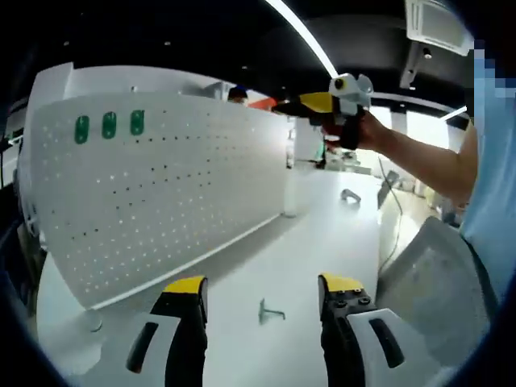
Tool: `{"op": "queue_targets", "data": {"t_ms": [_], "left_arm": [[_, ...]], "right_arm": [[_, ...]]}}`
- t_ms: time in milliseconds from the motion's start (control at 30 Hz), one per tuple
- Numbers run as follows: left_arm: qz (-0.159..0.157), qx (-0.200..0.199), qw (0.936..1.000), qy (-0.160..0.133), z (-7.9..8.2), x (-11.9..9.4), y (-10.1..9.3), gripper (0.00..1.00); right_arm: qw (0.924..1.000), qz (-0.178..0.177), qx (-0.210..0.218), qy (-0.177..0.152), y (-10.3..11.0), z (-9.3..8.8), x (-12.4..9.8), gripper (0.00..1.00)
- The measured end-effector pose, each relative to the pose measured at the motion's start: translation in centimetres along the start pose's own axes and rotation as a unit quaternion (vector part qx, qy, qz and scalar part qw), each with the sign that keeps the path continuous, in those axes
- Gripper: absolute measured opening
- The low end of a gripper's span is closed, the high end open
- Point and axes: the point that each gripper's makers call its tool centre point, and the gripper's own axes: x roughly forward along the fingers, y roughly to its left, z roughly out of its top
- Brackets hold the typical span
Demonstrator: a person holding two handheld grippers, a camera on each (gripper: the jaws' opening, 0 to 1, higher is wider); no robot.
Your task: Insert the hook assembly into the mounting plate slot until the hook locks in place.
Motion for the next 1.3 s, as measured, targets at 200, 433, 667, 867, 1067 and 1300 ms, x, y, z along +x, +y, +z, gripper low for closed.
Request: {"op": "queue_targets", "data": {"t_ms": [200,433,667,867,1067,1300], "left_arm": [[-0.002,-0.005,0.9995,0.031,-2.4,1.7,0.3,0.52],[-0.008,-0.005,0.9984,0.055,-4.3,3.1,0.3,0.5],[-0.018,0.0,0.9967,0.079,-5.8,4.8,0.2,0.43],[-0.013,-0.001,0.9953,0.096,-7.1,6.0,0.7,0.38],[-0.015,-0.002,0.9938,0.11,-8.2,7.0,0.6,0.35],[-0.017,0.0,0.9912,0.131,-9.7,7.9,0.6,0.3]], "right_arm": [[1.0,0.002,0.001,0.003,0.1,-0.2,0.1,0.42],[1.0,0.003,0.002,0.005,0.2,-0.4,0.0,0.42],[1.0,0.004,0.003,0.005,0.4,-0.3,0.1,0.42],[1.0,0.004,0.003,0.006,0.3,-0.5,0.0,0.42],[1.0,0.003,0.005,0.007,0.1,-0.7,0.0,0.42],[0.9999,0.004,0.006,0.007,-0.1,-0.8,0.2,0.42]]}}
